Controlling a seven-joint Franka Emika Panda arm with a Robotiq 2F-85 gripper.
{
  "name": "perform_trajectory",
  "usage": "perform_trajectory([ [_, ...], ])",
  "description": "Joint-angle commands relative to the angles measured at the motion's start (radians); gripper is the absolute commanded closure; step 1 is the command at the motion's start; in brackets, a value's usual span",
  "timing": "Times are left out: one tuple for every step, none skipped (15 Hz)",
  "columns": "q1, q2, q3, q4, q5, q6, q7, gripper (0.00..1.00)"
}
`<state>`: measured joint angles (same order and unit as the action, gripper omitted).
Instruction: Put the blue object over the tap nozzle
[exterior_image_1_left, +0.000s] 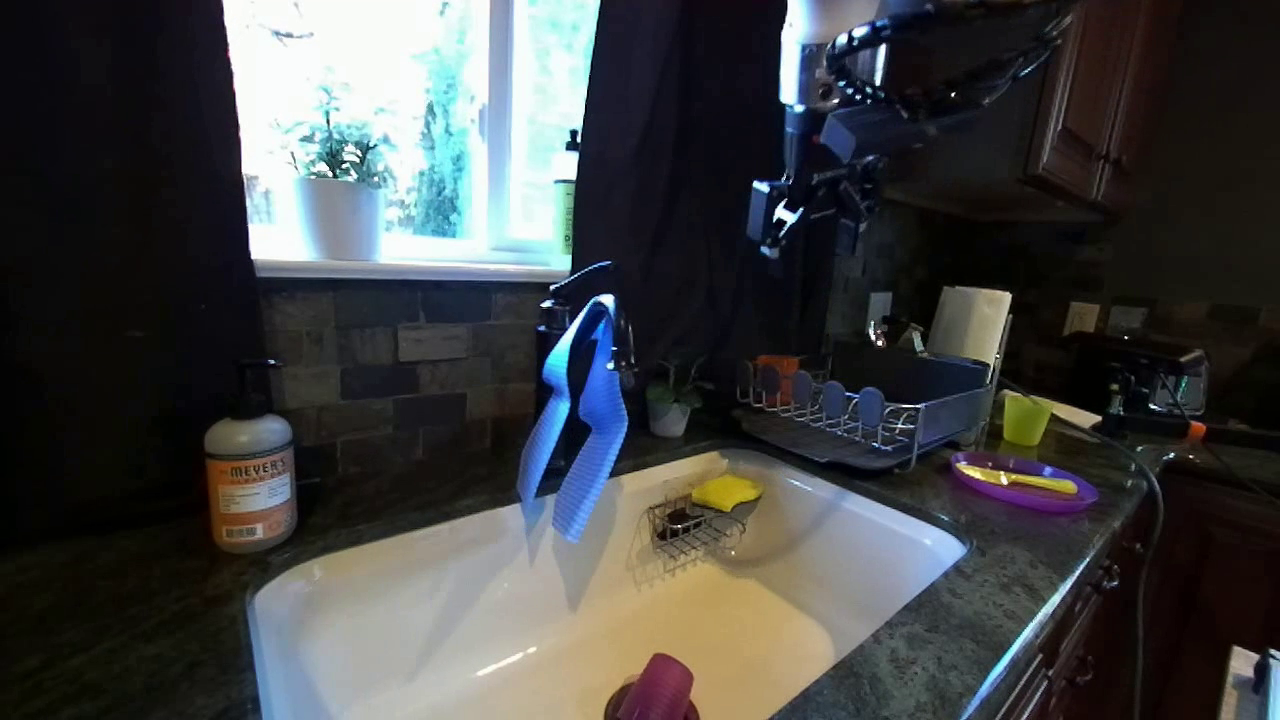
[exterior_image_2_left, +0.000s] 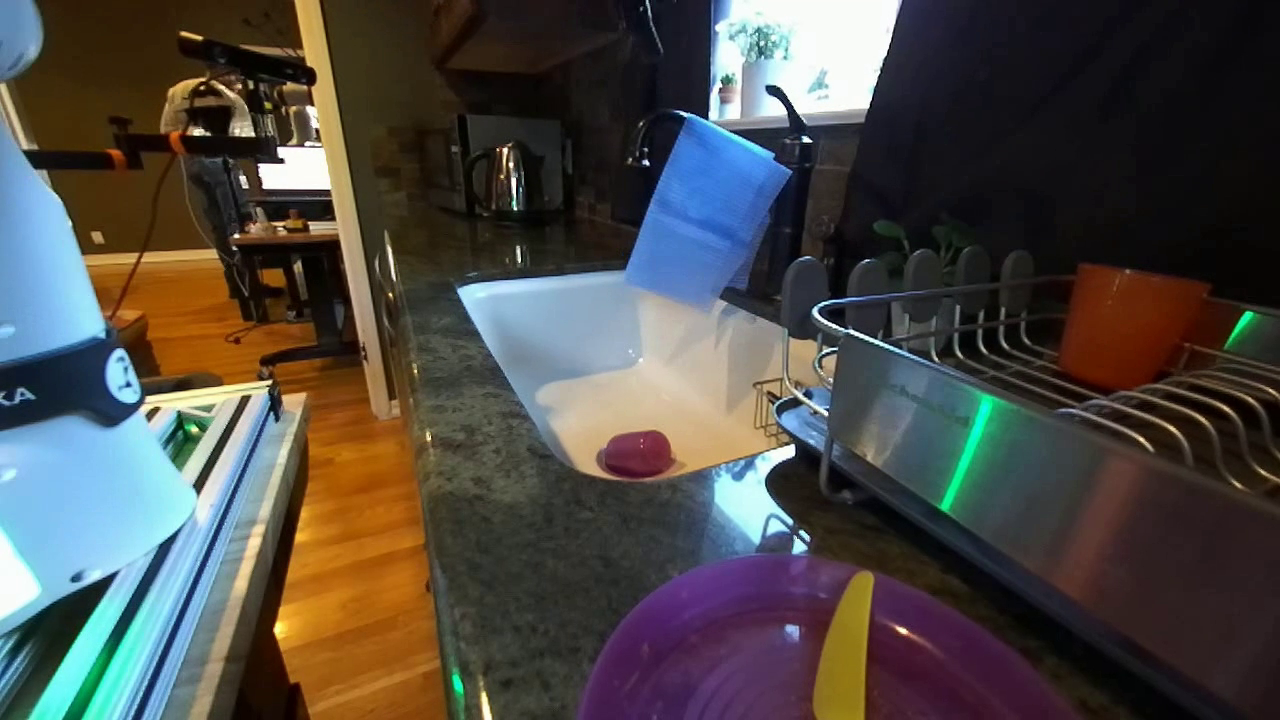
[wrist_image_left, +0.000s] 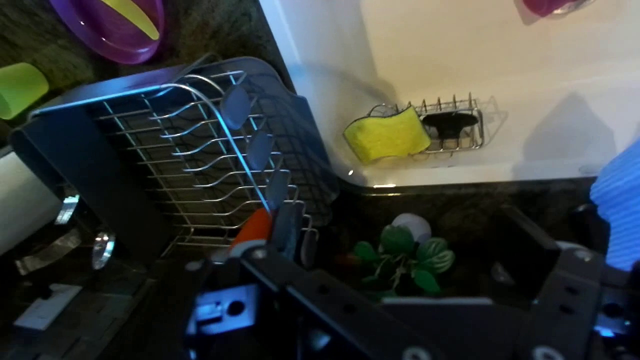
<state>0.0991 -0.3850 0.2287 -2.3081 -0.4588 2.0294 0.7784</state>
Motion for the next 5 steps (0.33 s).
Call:
perform_trajectory([
  [-0.056, -0.131, 0.009, -0.04, 0.009, -0.069, 0.109, 0.0],
  [-0.069, -0.157, 0.004, -0.05, 0.015, -0.074, 0.138, 0.0],
  [-0.057, -0.091, 0.011, -0.004, 0.006, -0.06, 0.075, 0.0],
  [-0.069, -0.115, 0.009, -0.01, 0.006, -0.067, 0.092, 0.01],
  [-0.076, -0.131, 0.009, -0.017, 0.006, -0.068, 0.1, 0.01],
])
